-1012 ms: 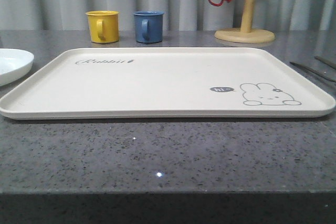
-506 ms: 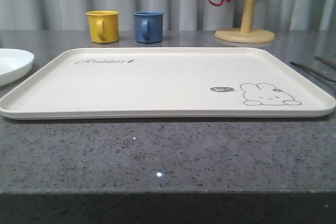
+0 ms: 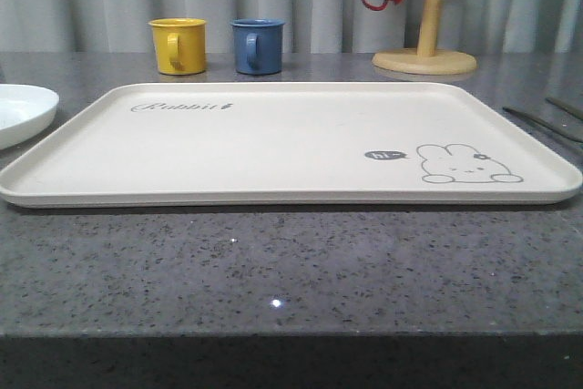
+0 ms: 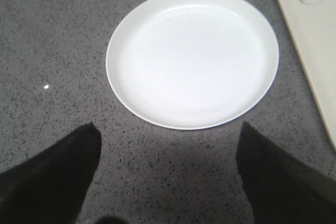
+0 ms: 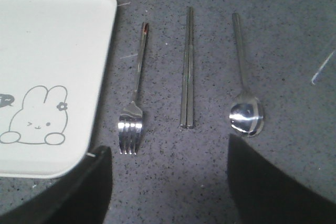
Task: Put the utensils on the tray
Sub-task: 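Grasp the rim of the white plate with the left gripper and lift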
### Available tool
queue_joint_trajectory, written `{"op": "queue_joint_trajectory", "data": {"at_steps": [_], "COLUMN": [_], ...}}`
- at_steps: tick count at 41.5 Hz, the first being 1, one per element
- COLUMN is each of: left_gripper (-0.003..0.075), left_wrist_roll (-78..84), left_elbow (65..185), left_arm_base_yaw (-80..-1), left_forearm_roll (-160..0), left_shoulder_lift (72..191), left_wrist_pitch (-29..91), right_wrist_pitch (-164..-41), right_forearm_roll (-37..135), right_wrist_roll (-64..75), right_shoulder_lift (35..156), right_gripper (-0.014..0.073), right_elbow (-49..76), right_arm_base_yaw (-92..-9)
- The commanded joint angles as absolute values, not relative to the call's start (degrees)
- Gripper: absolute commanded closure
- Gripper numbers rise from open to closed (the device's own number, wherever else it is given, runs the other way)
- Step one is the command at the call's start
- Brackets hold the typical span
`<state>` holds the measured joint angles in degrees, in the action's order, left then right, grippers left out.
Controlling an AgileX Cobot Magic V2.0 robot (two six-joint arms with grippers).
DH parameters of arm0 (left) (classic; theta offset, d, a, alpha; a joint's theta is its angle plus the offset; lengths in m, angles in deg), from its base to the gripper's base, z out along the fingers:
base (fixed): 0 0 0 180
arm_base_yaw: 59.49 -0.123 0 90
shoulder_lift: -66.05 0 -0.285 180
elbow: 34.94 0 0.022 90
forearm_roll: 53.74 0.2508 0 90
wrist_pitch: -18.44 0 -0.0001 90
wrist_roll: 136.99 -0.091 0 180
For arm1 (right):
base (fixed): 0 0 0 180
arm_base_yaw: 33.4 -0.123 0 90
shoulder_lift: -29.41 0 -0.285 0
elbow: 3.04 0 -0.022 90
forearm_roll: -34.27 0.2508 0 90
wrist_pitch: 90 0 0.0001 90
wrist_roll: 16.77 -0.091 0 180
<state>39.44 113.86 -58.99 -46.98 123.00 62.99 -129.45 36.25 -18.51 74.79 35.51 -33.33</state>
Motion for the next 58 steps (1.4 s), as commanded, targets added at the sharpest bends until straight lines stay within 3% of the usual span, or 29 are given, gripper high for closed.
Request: {"op": "queue_joint_trajectory", "data": {"at_steps": [1, 11, 25, 37, 48, 52, 58], "left_gripper": [0.0184, 0.0184, 0.0184, 0.0184, 0.0184, 0.0219, 0.0365], "left_wrist_roll": [39.48, 38.15, 18.75, 10.83, 9.83, 8.91, 8.91], "left_elbow": [119.26, 126.82, 129.81, 129.81, 129.81, 129.81, 129.81], "left_arm_base_yaw": [-59.23, -68.19, -84.36, -85.92, -85.92, -85.92, -85.92], "left_forearm_roll": [-46.24, -53.17, -78.96, -90.98, -91.86, -91.86, -91.86], "left_shoulder_lift": [128.55, 140.51, 151.85, 159.19, 162.68, 162.92, 162.92], "left_wrist_pitch": [63.27, 65.2, 63.42, 60.94, 59.41, 59.41, 59.57], "right_wrist_pitch": [-126.18, -126.18, -126.18, -126.18, -126.18, -126.18, -126.18], "right_forearm_roll": [35.67, 35.67, 35.67, 35.67, 35.67, 35.67, 35.67], "right_wrist_roll": [-18.02, -18.02, -18.02, -18.02, -18.02, -18.02, -18.02], "right_shoulder_lift": [75.08, 75.08, 75.08, 75.08, 75.08, 75.08, 75.08], "right_gripper": [0.0096, 0.0096, 0.0096, 0.0096, 0.0096, 0.0096, 0.0096], "right_elbow": [33.63, 33.63, 33.63, 33.63, 33.63, 33.63, 33.63], "right_arm_base_yaw": [-32.96, -32.96, -32.96, -32.96, -32.96, -32.96, -32.96]}}
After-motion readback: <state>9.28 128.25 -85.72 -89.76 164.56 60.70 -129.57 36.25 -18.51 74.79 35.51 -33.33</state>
